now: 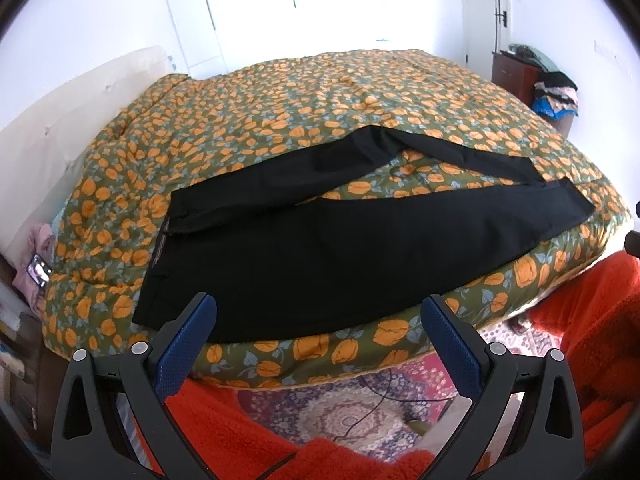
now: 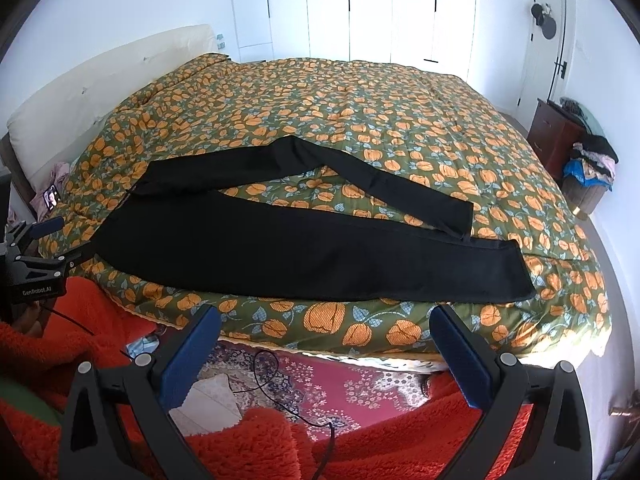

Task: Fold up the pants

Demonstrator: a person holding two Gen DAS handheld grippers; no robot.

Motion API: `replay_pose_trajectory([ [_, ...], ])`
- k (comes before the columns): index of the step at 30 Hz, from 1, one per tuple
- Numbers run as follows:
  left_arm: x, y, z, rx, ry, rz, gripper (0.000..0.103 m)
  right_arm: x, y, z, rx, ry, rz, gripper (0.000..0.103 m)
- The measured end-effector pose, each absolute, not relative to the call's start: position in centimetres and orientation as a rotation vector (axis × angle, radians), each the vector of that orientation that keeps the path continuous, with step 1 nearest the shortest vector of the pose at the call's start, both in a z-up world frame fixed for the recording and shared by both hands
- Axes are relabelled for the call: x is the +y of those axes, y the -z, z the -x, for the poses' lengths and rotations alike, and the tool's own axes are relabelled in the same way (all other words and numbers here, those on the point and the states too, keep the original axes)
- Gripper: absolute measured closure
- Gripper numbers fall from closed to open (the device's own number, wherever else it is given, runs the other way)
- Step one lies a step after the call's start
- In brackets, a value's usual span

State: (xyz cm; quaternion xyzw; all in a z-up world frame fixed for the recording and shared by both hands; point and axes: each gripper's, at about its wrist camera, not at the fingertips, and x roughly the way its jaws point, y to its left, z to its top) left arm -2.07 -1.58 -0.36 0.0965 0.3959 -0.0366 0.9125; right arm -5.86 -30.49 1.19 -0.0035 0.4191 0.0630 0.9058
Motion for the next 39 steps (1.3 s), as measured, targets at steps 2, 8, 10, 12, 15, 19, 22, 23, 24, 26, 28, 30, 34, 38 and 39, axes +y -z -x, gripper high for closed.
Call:
replay_pose_trajectory([
  [2,-1.6,0.3,2.1,0.813,0.076,-0.199,0.001,-30.6,-1.1,5.9,0.864,-0.131,0.003,0.0],
  [8,-1.9,0.2,2.3,0.802,0.081,-0.213,0.001,-31.0,-1.2,6.3,0.856,-0.121,-0.013,0.0],
  [10,-1.9,0.2,2.3,0.796,0.083,-0.217,0.001,-31.0,-1.2,6.3,0.859,-0.114,-0.016,0.0],
  [12,-1.9,0.1,2.4,0.788,0.085,-0.219,0.001,-31.0,-1.2,6.3,0.861,-0.109,-0.017,0.0],
  [15,-1.6,0.0,2.4,0.781,0.087,-0.214,0.001,-30.6,-1.4,6.2,0.864,-0.105,-0.008,0.0],
  [19,-1.0,0.2,2.4,0.774,0.086,-0.213,0.001,-29.7,-1.7,6.0,0.869,-0.106,0.013,0.0],
  [22,-0.9,0.2,2.3,0.774,0.086,-0.215,0.001,-28.8,-1.8,5.7,0.873,-0.112,0.026,0.0],
  [23,-0.7,0.2,2.3,0.775,0.086,-0.216,0.001,-28.5,-1.8,5.6,0.874,-0.115,0.029,0.0],
  [24,-0.7,0.3,2.3,0.777,0.087,-0.215,0.001,-28.2,-1.9,5.5,0.875,-0.116,0.033,0.0],
  [26,-0.4,0.4,2.1,0.782,0.089,-0.217,0.001,-27.7,-2.0,5.4,0.875,-0.119,0.038,0.0],
  [28,-0.1,0.7,1.9,0.787,0.093,-0.217,0.001,-27.3,-2.0,5.2,0.878,-0.121,0.037,0.0],
  [30,0.1,0.9,1.8,0.792,0.095,-0.221,0.001,-27.1,-2.0,5.0,0.884,-0.121,0.031,0.0],
  [34,0.5,1.4,1.6,0.794,0.098,-0.223,0.001,-26.7,-1.6,4.3,0.914,-0.108,0.02,0.0],
  [38,1.0,1.7,1.1,0.803,0.1,-0.214,0.001,-26.2,-1.3,3.7,0.94,-0.099,0.019,0.0],
  [39,1.1,1.8,1.0,0.805,0.1,-0.211,0.001,-26.0,-1.3,3.5,0.943,-0.099,0.02,0.0],
])
